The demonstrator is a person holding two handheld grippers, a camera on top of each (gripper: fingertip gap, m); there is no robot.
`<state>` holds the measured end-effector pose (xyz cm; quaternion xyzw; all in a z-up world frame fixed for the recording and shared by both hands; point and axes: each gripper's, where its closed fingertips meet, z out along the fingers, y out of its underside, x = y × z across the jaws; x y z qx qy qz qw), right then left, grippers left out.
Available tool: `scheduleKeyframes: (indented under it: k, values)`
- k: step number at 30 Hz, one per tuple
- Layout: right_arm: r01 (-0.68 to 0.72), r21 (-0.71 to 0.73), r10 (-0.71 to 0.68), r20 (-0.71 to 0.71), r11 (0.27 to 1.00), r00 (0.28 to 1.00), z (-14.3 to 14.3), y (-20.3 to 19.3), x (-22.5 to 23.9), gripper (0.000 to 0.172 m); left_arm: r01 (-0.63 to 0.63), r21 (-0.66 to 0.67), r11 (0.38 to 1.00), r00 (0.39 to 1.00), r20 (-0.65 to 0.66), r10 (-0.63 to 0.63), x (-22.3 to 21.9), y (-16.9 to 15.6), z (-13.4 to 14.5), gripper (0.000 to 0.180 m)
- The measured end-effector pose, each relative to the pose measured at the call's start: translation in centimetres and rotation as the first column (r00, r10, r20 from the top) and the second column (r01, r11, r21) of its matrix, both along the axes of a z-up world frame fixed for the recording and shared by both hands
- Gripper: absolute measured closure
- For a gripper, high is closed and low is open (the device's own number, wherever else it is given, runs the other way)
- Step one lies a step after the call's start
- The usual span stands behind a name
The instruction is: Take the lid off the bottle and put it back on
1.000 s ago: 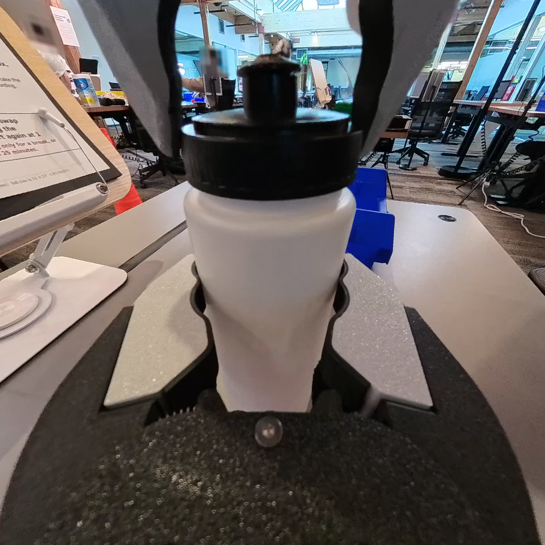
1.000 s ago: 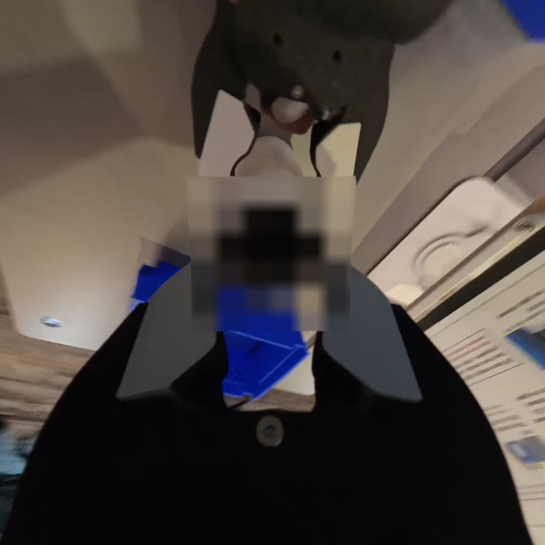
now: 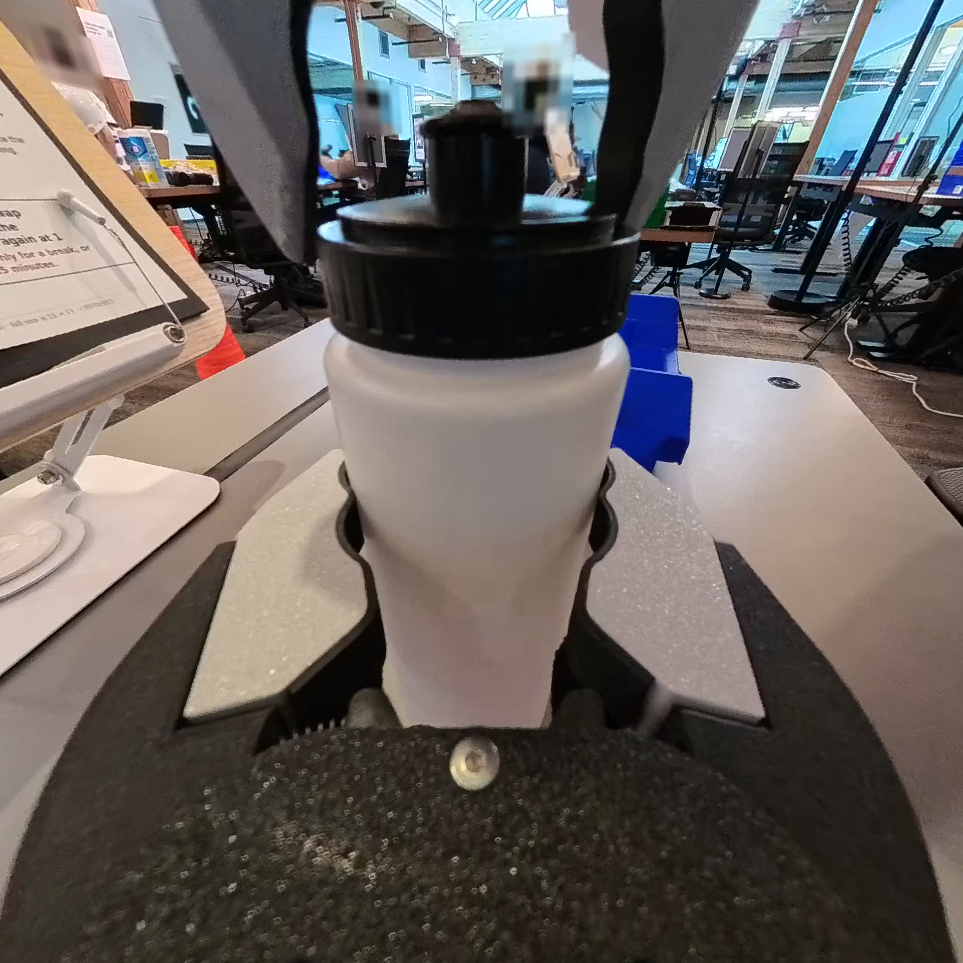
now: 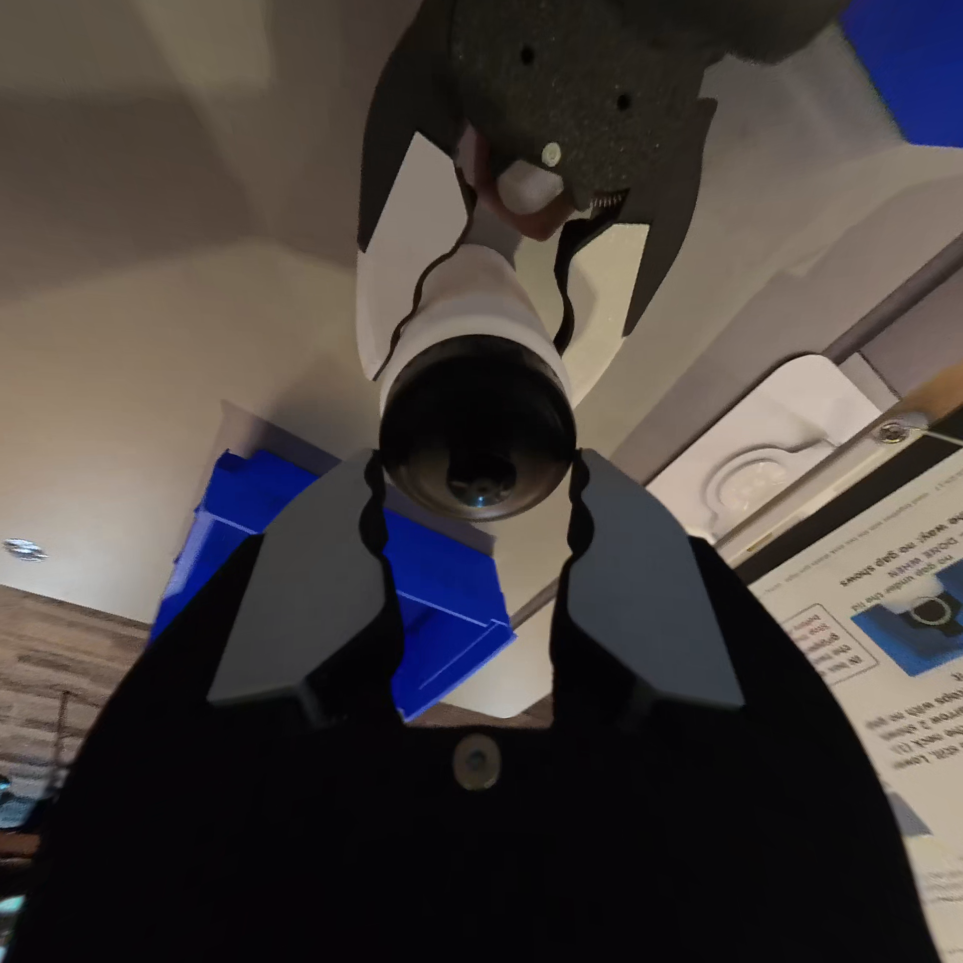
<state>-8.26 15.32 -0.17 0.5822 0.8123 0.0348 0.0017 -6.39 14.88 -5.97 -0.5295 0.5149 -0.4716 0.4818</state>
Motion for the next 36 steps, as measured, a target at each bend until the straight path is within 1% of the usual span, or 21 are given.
scheduleKeyframes:
  k: [3,6,7,9,11,12,13,15,16,17,18,19,20,21,22,24,27,29,30,33,36]
  values:
    - [0.14,-0.046,-0.138,0.044,0.989,0.99,0.2,-0.4,0.3,0.105,0.001,0.003,1.0,1.0,-0.002,-0.001,0.2,-0.2,0.0,0.094]
    - [0.367,-0.01,-0.363,0.138,0.93,0.922,0.2,-0.6,0.5,0.105,-0.001,0.001,1.0,1.0,0.001,0.001,0.3,-0.2,0.0,0.094]
    - [0.451,0.011,-0.447,0.165,0.892,0.879,0.2,-0.7,0.5,0.105,0.001,0.001,1.0,1.0,0.001,-0.001,0.2,-0.2,0.0,0.094]
    - [0.618,0.035,-0.611,0.211,0.785,0.763,0.3,-1.1,0.6,0.105,0.001,0.007,1.0,1.0,-0.002,-0.001,0.3,-0.3,0.0,0.094]
    - [0.766,0.039,-0.754,0.217,0.642,0.62,0.3,-1.3,0.4,0.105,-0.001,0.004,1.0,1.0,-0.002,0.001,0.2,-0.3,0.0,0.094]
    - [0.806,0.03,-0.792,0.206,0.592,0.574,0.2,-1.3,0.3,0.105,-0.002,0.0,1.0,1.0,-0.001,0.002,0.2,-0.2,0.0,0.094]
    - [0.819,0.014,-0.806,0.188,0.573,0.561,0.2,-1.1,0.3,0.104,-0.002,-0.005,1.0,1.0,0.0,0.002,0.2,-0.1,0.0,0.094]
    - [0.8,-0.012,-0.788,0.165,0.6,0.594,0.2,-1.0,0.3,0.104,0.0,-0.002,1.0,1.0,0.0,0.0,0.2,-0.2,0.0,0.094]
    - [0.751,-0.019,-0.739,0.163,0.66,0.654,0.3,-1.1,0.5,0.105,0.0,0.0,1.0,1.0,-0.001,0.0,0.2,-0.2,0.0,0.094]
    - [0.667,-0.025,-0.655,0.159,0.745,0.738,0.3,-1.3,0.7,0.097,0.0,0.0,1.0,1.0,-0.002,0.0,0.2,-0.2,0.0,0.094]
    - [0.559,-0.008,-0.552,0.146,0.829,0.821,0.2,-1.3,1.0,0.082,0.0,0.001,1.0,1.0,-0.003,0.0,0.2,-0.2,0.0,0.094]
    - [0.427,0.034,-0.427,0.14,0.904,0.893,0.2,-1.1,1.4,0.081,0.0,0.002,1.0,1.0,-0.003,0.0,0.2,-0.2,0.0,0.094]
    - [0.283,0.086,-0.292,0.131,0.955,0.947,0.2,-0.8,1.6,0.083,0.0,0.002,1.0,1.0,-0.003,0.0,0.3,-0.3,0.0,0.094]
    - [0.143,0.13,-0.158,0.115,0.981,0.981,0.2,-0.5,1.6,0.083,0.0,0.002,1.0,1.0,-0.004,0.0,0.3,-0.3,0.0,0.094]
    - [0.048,0.155,-0.063,0.091,0.987,0.994,0.1,-0.5,1.2,0.082,0.0,0.001,1.0,1.0,-0.003,0.0,0.2,-0.2,0.0,0.094]
    - [-0.026,0.17,0.018,0.045,0.985,0.999,0.0,-0.5,0.4,0.082,0.0,0.0,1.0,1.0,-0.003,0.0,0.2,-0.2,0.0,0.094]
    - [-0.058,0.168,0.052,0.042,0.984,0.998,-0.2,0.0,0.1,0.088,0.0,0.001,1.0,1.0,-0.003,0.0,0.2,-0.2,0.0,0.094]
    - [-0.044,0.118,0.041,0.029,0.992,0.999,-0.4,-0.2,-0.1,0.102,-0.001,-0.003,1.0,1.0,-0.003,0.001,0.2,-0.2,0.0,0.094]
    - [-0.021,0.105,0.018,0.025,0.994,1.0,-0.4,-0.1,-0.1,0.102,0.0,-0.005,1.0,1.0,-0.003,0.0,0.2,-0.2,0.0,0.094]
    - [0.12,0.023,-0.121,0.035,0.992,0.992,-0.2,-0.6,-0.1,0.103,0.008,0.0,1.0,1.0,-0.005,-0.008,0.3,-0.4,-0.1,0.094]
    - [0.301,0.032,-0.302,0.119,0.953,0.946,-0.1,-0.6,0.1,0.103,0.004,-0.002,1.0,1.0,-0.003,-0.004,0.4,-0.4,-0.1,0.094]
